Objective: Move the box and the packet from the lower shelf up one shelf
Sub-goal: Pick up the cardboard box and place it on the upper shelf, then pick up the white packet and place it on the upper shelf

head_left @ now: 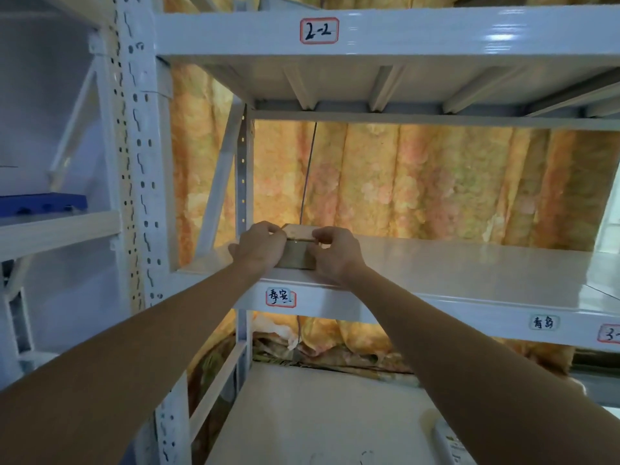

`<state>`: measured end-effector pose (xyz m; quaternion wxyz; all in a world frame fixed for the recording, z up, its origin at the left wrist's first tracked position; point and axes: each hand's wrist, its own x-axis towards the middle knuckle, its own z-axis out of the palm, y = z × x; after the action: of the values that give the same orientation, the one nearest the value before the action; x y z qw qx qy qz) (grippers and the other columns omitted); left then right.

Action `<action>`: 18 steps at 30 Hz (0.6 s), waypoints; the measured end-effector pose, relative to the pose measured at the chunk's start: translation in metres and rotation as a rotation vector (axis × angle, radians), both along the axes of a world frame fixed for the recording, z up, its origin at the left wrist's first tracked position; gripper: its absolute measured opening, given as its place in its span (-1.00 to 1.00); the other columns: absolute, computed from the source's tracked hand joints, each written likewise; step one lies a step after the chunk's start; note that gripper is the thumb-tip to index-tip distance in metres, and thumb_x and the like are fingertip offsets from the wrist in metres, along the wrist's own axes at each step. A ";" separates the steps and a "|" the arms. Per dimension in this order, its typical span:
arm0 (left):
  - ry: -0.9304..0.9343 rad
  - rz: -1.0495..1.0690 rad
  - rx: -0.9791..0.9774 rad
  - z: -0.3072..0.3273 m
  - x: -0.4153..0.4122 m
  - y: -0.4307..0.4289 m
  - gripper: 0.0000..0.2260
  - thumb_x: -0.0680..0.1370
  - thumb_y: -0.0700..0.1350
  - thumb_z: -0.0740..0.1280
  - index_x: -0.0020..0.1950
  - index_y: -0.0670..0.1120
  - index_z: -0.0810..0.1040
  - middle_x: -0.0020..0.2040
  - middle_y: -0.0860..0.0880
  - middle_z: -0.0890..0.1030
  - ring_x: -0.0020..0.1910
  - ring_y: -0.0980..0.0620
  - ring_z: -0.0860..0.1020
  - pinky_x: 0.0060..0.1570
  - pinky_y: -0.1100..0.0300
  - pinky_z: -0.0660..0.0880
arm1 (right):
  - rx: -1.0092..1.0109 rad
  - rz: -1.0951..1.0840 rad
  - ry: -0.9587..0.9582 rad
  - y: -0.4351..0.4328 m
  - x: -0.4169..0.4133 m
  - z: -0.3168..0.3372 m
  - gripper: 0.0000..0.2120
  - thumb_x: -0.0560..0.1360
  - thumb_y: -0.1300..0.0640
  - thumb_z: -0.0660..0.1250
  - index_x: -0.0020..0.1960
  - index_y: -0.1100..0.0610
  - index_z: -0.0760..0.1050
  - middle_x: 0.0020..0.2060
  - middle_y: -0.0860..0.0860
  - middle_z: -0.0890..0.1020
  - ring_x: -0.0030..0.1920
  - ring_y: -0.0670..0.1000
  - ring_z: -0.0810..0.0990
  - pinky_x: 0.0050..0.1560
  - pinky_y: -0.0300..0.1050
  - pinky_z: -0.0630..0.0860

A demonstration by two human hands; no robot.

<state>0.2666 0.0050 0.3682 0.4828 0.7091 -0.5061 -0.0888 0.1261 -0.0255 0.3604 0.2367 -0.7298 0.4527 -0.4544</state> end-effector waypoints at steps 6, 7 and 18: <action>-0.157 0.115 -0.294 -0.007 -0.021 0.013 -0.76 0.55 -0.09 0.21 0.19 0.01 0.53 0.12 0.00 0.61 0.18 -0.10 0.51 0.18 -0.02 0.27 | -0.034 0.023 0.001 0.017 -0.014 0.002 -0.64 0.53 0.10 0.35 0.30 0.13 0.52 0.29 0.11 0.58 0.29 0.11 0.53 0.15 -0.12 0.41; -0.208 0.129 -0.357 -0.010 -0.029 0.018 -0.78 0.54 -0.11 0.22 0.15 0.01 0.54 0.09 0.01 0.61 0.15 -0.10 0.51 0.13 0.01 0.28 | -0.049 0.021 -0.002 0.022 -0.020 0.002 -0.67 0.53 0.08 0.35 0.27 0.13 0.55 0.25 0.11 0.60 0.26 0.10 0.55 0.11 -0.13 0.42; -0.548 -0.153 -0.571 -0.081 -0.197 0.069 -0.85 0.53 -0.18 0.17 -0.04 -0.05 0.53 -0.12 0.03 0.59 -0.08 -0.05 0.46 -0.07 0.05 0.39 | -0.202 -0.093 0.120 0.084 -0.175 -0.047 -0.90 0.52 0.01 0.27 -0.03 -0.04 0.55 -0.25 -0.08 0.66 -0.17 0.04 0.63 -0.23 -0.07 0.50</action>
<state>0.0698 0.0745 0.2873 0.4994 0.5044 -0.6717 0.2121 -0.0491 0.0585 0.3139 0.1133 -0.7541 0.4513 -0.4635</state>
